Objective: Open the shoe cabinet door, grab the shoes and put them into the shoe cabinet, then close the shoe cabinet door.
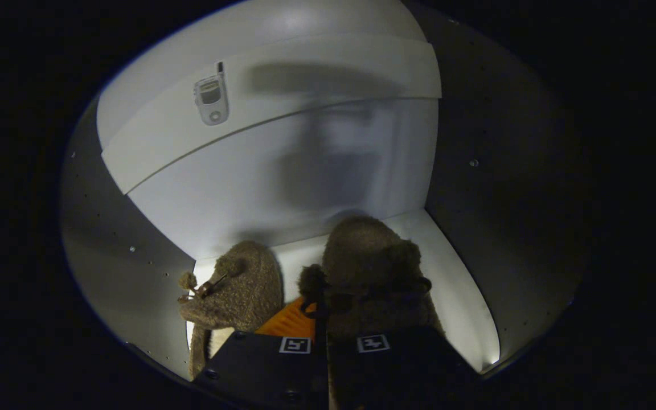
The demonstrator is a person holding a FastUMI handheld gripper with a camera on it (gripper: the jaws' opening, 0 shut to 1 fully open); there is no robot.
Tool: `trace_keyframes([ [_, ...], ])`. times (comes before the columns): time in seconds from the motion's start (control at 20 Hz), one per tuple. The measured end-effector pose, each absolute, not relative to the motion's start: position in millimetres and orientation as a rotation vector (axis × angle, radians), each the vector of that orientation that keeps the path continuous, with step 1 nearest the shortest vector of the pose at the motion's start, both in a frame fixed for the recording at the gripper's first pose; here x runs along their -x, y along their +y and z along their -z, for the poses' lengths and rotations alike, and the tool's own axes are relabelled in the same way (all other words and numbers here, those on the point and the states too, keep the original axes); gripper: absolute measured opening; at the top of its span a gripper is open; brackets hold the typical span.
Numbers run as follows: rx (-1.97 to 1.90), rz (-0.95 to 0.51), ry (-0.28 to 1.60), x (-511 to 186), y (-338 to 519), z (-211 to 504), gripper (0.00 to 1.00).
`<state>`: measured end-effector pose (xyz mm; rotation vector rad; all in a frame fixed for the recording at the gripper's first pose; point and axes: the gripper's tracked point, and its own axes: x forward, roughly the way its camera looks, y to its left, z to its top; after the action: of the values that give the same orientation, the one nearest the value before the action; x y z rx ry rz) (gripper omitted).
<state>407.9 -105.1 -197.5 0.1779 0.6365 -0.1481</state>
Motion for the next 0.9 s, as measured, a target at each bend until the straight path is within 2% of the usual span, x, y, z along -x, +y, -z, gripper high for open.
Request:
trace_keyframes([
  [0.25, -0.092, 0.152, 0.559, -379, -104, 172, 0.65],
  [0.35, -0.093, 0.156, 0.538, -359, -100, 159, 0.62],
  [0.55, -0.112, 0.097, 0.401, -303, -73, 111, 0.65],
  [0.7, -0.064, 0.058, 0.327, -253, -51, 81, 0.98],
  [0.9, -0.044, 0.025, 0.251, -183, -31, 49, 0.95],
])
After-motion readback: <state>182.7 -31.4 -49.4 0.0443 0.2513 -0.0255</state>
